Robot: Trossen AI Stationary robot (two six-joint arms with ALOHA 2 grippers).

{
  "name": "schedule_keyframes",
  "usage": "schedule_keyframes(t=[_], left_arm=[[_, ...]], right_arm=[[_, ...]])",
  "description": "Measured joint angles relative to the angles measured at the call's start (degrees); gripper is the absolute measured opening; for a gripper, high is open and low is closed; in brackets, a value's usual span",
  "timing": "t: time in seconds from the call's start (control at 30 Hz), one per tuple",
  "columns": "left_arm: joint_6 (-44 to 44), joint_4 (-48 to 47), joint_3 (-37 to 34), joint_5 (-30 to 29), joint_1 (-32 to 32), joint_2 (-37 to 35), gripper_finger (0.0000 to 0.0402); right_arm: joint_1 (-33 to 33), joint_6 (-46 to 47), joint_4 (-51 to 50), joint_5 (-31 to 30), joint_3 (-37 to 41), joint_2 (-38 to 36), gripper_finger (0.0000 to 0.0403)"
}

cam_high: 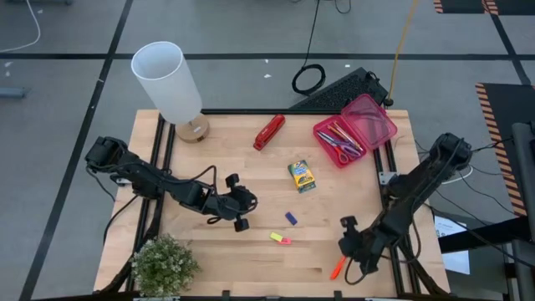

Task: Pack school essentials
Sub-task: Put the orange pen into the pink supply box

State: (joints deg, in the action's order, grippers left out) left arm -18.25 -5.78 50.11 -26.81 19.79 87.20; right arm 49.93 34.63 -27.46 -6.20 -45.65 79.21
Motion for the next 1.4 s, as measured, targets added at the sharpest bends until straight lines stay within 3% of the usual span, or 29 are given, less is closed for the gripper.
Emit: schedule_keyframes(t=[0.3,0.53,1.1,1.4], left_arm=[[0.11,-0.02,0.00,0.00,0.00,0.00,0.0065],[1.04,-0.02,0.00,-0.01,0.00,0.00,0.0065],[1.17,-0.02,0.00,-0.02,0.22,0.00,0.0065],[1.17,-0.03,0.00,-0.02,0.20,0.00,0.0065]], right_arm=[[0.20,-8.09,0.78,4.90,0.00,6.12,0.0135],[0.23,-12.35,2.45,4.76,0.11,6.99,0.0131],[0.16,-15.78,9.55,6.41,5.51,6.77,0.0021],[0.13,-12.98,15.04,2.92,5.99,6.24,0.0019]])
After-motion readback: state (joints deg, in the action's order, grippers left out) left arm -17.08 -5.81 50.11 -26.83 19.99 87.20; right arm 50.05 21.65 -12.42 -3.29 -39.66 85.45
